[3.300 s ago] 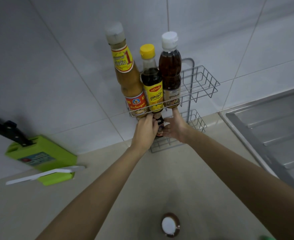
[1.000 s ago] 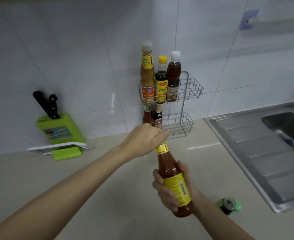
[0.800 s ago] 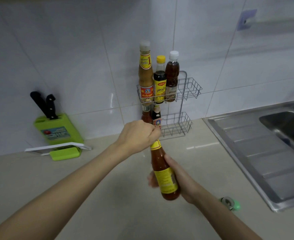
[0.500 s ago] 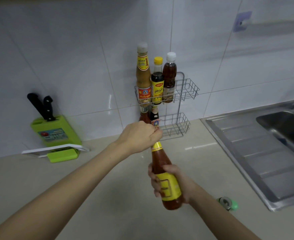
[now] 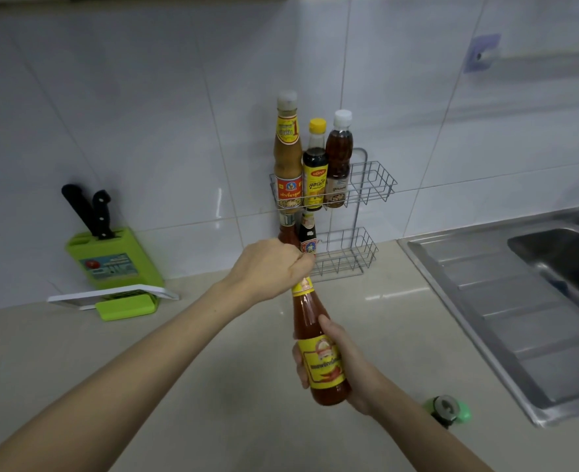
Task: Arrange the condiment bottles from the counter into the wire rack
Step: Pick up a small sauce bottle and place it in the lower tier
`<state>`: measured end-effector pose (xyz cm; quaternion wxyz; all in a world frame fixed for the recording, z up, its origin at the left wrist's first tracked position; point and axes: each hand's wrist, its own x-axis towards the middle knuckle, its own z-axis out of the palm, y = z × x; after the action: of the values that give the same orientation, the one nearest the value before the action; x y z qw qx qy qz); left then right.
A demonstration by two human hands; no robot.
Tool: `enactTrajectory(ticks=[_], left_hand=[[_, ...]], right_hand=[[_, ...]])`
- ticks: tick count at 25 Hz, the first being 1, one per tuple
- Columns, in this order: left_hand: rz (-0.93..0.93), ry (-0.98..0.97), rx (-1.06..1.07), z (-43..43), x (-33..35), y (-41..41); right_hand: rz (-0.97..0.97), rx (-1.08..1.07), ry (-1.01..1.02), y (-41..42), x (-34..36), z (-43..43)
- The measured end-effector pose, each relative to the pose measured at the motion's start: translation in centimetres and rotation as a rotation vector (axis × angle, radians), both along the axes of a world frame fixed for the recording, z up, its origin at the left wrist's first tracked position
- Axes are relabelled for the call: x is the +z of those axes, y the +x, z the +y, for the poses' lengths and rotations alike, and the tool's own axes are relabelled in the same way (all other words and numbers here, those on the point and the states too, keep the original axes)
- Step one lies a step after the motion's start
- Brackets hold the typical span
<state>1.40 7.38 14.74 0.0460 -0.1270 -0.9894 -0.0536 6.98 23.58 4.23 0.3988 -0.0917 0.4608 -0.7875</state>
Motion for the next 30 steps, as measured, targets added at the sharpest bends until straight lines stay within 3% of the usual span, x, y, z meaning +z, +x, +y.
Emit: enactTrajectory(ticks=[3,5,9,11,13,16,19,21,30], left_hand=[[-0.024,0.072,-0.046,-0.5,-0.4,0.3],[-0.157,0.21,-0.025,-1.1,-1.0,0.3],[-0.645,0.67,0.092,-2.3,-1.2,-1.1],[-0.693,0.731,0.101,-2.5,-1.0,-2.0],[-0.593,0.707,0.128,-2.0,-0.9,-3.2],[-0.283,0.501,0.138,-0.1,-1.1,-5.1],[-0.143,0.427,0.136,1.9,-1.6,-6.7],[-0.114,0.481,0.165,2.5,-1.8,-7.9],[0.025,0.638,0.193,3.4,-4.5,-11.9]], right_hand=[[-0.074,0.117,-0.099,0.0,-0.4,0.2],[-0.008,0.097,0.016,-0.5,-0.6,0.1],[0.211,0.044,0.366,-2.4,0.0,0.7],[0.235,0.027,0.442,-3.5,0.5,1.0],[0.342,0.022,0.483,-4.9,0.9,1.1],[0.552,-0.056,0.576,-8.2,1.6,1.3],[0.779,-0.06,0.781,-12.1,0.7,2.2],[0.729,-0.056,0.826,-13.9,0.9,2.9],[0.558,-0.116,0.584,-18.9,-0.8,2.7]])
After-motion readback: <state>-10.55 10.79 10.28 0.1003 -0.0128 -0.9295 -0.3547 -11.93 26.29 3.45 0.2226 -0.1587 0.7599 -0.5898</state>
